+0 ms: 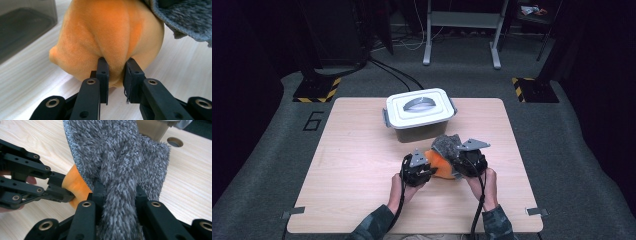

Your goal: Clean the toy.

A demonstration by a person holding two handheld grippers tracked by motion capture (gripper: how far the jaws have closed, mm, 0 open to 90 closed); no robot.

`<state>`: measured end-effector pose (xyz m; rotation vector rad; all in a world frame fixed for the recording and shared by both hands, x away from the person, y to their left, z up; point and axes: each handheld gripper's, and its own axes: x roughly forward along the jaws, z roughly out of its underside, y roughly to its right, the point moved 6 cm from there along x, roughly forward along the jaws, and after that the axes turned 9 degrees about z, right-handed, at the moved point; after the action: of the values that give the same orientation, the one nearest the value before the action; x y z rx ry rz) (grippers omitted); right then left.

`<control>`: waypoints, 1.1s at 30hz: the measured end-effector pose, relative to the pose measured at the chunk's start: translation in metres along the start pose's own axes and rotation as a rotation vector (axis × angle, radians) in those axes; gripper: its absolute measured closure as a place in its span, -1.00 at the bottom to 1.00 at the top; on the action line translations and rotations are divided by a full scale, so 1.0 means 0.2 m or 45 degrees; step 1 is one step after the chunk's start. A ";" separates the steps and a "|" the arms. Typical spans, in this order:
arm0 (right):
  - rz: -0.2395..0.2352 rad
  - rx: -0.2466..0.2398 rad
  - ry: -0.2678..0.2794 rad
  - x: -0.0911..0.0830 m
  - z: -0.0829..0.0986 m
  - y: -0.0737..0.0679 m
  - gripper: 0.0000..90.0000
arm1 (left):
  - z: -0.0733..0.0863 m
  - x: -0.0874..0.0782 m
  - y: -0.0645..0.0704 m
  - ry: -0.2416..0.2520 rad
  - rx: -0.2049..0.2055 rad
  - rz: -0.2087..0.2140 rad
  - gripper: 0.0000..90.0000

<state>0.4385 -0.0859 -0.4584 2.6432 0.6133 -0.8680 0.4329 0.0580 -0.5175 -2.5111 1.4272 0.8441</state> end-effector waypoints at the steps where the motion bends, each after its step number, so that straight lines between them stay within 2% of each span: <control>1: -0.002 0.007 -0.004 0.01 0.00 0.01 0.59 | 0.00 0.00 0.00 0.001 -0.004 0.002 0.69; 8: 0.004 0.043 -0.010 0.02 0.04 0.06 0.59 | 0.01 0.01 0.00 -0.012 0.017 -0.017 0.69; 10: -0.007 0.090 -0.020 0.01 0.06 0.08 0.59 | 0.01 0.01 -0.01 -0.013 0.006 -0.011 0.68; 12: 0.004 0.091 -0.017 0.01 0.07 0.10 0.59 | 0.02 0.01 -0.02 -0.012 -0.006 -0.009 0.67; 17: 0.012 0.149 -0.026 0.03 0.12 0.15 0.59 | 0.02 0.01 -0.02 -0.003 -0.018 -0.002 0.67; 20: 0.022 0.183 -0.050 0.03 0.15 0.18 0.59 | 0.02 0.01 -0.03 -0.003 -0.020 -0.002 0.66; 24: 0.049 0.202 -0.081 0.06 0.20 0.22 0.59 | 0.03 0.01 -0.03 0.000 -0.024 -0.003 0.66; 25: 0.056 0.190 -0.096 0.07 0.22 0.24 0.59 | 0.03 0.01 -0.03 0.001 -0.022 -0.004 0.66; 33: 0.067 0.257 -0.182 0.17 0.32 0.29 0.59 | 0.03 0.01 -0.03 0.017 -0.046 0.010 0.65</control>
<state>0.4589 -0.1509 -0.5200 2.7269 0.4396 -1.1464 0.4369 0.0624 -0.5249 -2.5437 1.4396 0.8645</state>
